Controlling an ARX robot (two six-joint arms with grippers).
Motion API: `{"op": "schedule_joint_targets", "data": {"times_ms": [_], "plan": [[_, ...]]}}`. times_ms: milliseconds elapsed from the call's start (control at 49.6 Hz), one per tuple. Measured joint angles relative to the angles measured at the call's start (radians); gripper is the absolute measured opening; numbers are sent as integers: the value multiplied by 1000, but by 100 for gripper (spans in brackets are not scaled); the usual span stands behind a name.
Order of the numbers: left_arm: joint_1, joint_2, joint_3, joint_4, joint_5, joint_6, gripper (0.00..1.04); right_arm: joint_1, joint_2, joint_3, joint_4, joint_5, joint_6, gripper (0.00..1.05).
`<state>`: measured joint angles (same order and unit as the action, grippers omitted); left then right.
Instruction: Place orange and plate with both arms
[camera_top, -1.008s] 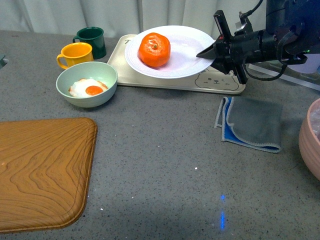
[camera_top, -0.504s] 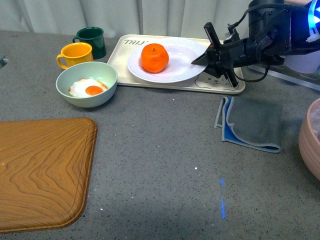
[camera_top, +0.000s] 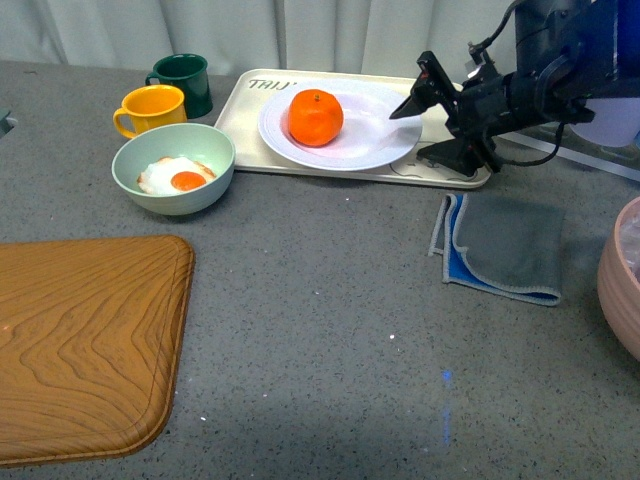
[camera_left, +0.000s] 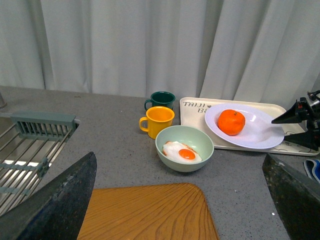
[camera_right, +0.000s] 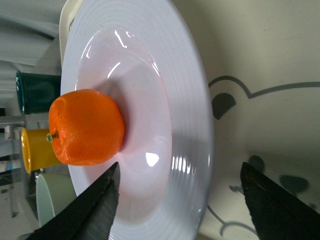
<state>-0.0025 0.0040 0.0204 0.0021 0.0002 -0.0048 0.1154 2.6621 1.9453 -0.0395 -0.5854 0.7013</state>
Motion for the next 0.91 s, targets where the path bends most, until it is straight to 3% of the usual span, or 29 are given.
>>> {"op": "schedule_joint_targets", "data": {"times_ms": [141,222,302,363,403,484,665,907], "plan": [[0,0,0,0,0,0,98,-6,-158,-161,19,84,-135,97],[0,0,0,0,0,0,98,-4,-252,-279,125,173,-234,93],[0,0,0,0,0,0,98,9,-383,-571,649,559,-460,76],[0,0,0,0,0,0,98,6,-477,-779,953,677,-579,63],[0,0,0,0,0,0,98,-3,-545,-904,1091,686,-628,54],[0,0,0,0,0,0,98,-19,-670,-1101,1220,681,-671,36],[0,0,0,0,0,0,98,-44,-826,-1359,1273,661,-692,2],[0,0,0,0,0,0,98,-62,-1057,-1574,1240,637,-698,1]]}}
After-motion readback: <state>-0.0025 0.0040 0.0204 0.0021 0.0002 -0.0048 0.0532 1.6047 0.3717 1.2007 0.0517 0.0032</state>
